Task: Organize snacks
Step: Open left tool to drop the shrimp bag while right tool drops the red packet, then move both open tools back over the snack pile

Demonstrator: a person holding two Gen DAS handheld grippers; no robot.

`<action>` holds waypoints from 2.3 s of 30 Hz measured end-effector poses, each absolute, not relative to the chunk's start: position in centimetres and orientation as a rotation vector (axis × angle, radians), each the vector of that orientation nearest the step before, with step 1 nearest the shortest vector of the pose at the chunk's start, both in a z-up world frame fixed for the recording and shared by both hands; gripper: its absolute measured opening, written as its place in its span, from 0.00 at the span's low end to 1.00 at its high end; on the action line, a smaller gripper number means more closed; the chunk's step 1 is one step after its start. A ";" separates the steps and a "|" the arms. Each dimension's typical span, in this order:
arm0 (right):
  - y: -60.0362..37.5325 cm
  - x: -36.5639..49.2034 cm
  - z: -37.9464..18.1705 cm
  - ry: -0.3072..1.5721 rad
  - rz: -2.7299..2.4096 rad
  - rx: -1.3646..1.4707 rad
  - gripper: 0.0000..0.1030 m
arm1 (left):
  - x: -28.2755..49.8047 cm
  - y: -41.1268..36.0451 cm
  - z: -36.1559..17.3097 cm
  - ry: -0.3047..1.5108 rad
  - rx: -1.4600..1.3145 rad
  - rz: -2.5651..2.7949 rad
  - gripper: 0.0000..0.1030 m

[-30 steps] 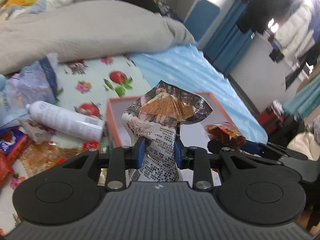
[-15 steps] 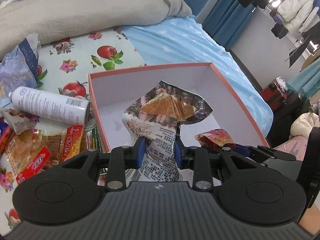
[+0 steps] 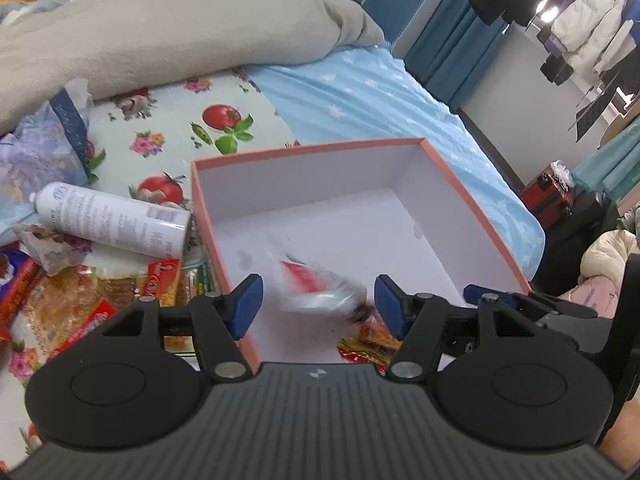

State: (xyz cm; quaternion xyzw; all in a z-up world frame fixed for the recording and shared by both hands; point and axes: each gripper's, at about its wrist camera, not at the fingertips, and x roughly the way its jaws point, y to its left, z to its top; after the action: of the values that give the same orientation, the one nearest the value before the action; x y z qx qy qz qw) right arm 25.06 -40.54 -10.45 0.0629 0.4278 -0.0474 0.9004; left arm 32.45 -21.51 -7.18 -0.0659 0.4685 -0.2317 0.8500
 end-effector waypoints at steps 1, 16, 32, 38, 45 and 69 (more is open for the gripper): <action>-40.5 24.9 -10.1 0.873 -0.097 0.134 0.68 | 32.2 -21.1 -6.9 0.980 -0.156 -0.500 0.65; -35.7 21.8 -4.6 0.699 -0.018 0.102 0.68 | 26.1 -15.3 -1.0 0.749 -0.091 -0.412 0.65; -30.2 18.2 -2.0 0.576 0.094 0.098 0.68 | 20.9 -9.2 0.6 0.654 -0.129 -0.321 0.65; -28.2 16.9 -2.5 0.557 0.143 0.108 0.68 | 18.8 -6.7 -0.3 0.641 -0.134 -0.260 0.65; -25.6 15.7 -4.2 0.560 0.232 0.085 0.68 | 16.2 -3.4 -2.7 0.625 -0.171 -0.202 0.65; -20.2 11.4 -9.2 0.692 0.366 0.041 0.68 | 9.3 3.0 -9.8 0.744 -0.215 -0.036 0.65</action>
State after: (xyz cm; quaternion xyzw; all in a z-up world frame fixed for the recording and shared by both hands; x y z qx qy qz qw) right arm 11.36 -20.23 -9.20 0.0199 0.3371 0.1783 0.9242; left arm 9.34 2.98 -9.82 -0.1049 0.3626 -0.0177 0.9258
